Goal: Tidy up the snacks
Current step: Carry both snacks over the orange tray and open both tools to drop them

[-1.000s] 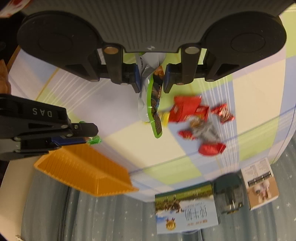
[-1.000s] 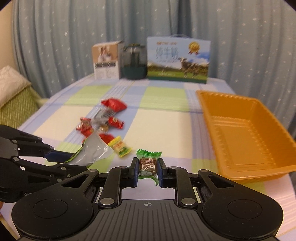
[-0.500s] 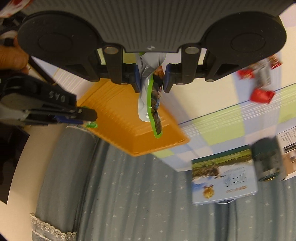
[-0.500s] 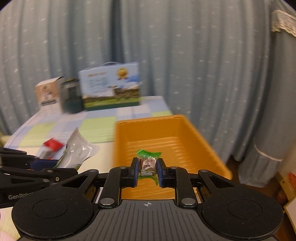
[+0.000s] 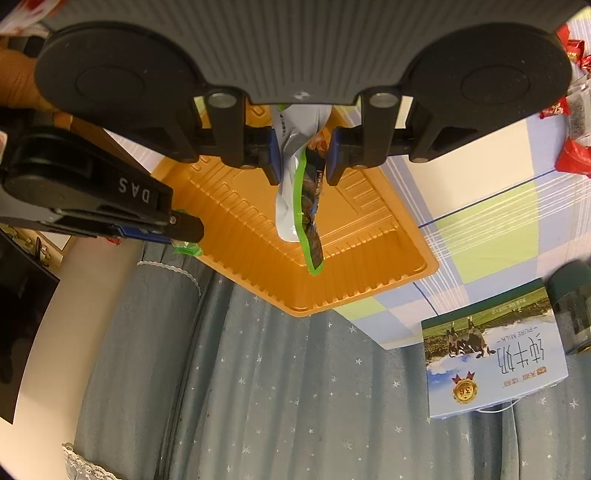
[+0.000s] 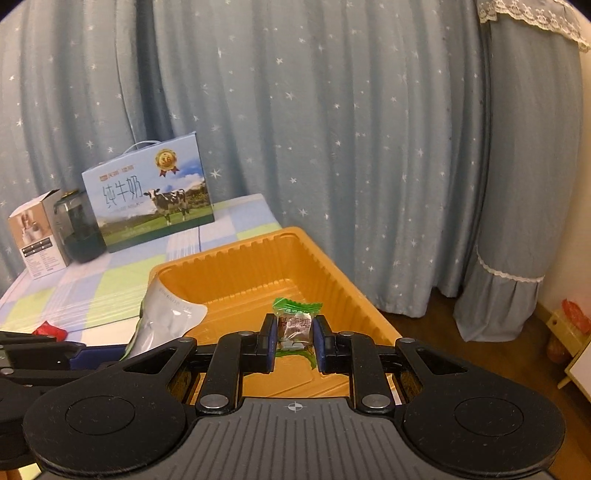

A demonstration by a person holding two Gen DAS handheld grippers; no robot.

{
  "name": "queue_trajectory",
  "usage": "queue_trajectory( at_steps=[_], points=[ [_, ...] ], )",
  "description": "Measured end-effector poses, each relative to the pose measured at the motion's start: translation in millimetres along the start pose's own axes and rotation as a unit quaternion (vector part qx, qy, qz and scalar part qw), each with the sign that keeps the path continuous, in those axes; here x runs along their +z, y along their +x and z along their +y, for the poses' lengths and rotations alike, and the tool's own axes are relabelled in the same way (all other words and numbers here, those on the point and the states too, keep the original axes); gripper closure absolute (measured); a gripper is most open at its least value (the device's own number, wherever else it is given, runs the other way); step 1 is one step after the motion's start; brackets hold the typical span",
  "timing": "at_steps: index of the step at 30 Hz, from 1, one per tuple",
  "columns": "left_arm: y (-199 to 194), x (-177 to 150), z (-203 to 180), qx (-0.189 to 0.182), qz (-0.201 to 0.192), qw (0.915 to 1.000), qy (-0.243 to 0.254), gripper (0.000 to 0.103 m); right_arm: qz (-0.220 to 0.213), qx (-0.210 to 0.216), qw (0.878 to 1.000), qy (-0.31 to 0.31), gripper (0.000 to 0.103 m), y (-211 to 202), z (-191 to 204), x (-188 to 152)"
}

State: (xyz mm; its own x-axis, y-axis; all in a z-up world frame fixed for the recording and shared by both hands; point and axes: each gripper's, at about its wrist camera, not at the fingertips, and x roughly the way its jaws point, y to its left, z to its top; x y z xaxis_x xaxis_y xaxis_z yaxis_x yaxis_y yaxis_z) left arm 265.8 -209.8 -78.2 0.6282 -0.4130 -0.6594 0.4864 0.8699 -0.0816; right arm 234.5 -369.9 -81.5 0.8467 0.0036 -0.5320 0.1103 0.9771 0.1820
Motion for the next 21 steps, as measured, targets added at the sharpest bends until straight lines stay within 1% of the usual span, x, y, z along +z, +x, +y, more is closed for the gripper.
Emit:
queue_trajectory(
  at_steps=[4,5,6,7,12,21],
  points=[
    [10,3,1,-0.009,-0.007,0.9999,0.003,0.078,0.003,-0.004,1.0,-0.001,0.082,7,-2,1],
    [13,2,1,-0.007,-0.005,0.9999,0.006,0.078,0.005,-0.006,1.0,0.004,0.082,10,-3,1],
    [14,2,1,-0.001,-0.006,0.9999,0.009,0.074,0.006,-0.006,1.0,0.009,0.082,11,-5,1],
    [15,1,2,0.004,-0.006,0.9999,0.01,0.074,0.008,-0.008,1.0,0.012,0.082,12,-5,2],
    [4,-6,13,0.015,-0.013,0.9998,0.0,0.074,0.011,-0.004,1.0,0.009,0.082,14,-3,0],
    [-17,-12,27,0.028,-0.02,0.9994,-0.009,0.073,0.008,0.018,1.0,-0.003,0.082,17,10,-2]
  ],
)
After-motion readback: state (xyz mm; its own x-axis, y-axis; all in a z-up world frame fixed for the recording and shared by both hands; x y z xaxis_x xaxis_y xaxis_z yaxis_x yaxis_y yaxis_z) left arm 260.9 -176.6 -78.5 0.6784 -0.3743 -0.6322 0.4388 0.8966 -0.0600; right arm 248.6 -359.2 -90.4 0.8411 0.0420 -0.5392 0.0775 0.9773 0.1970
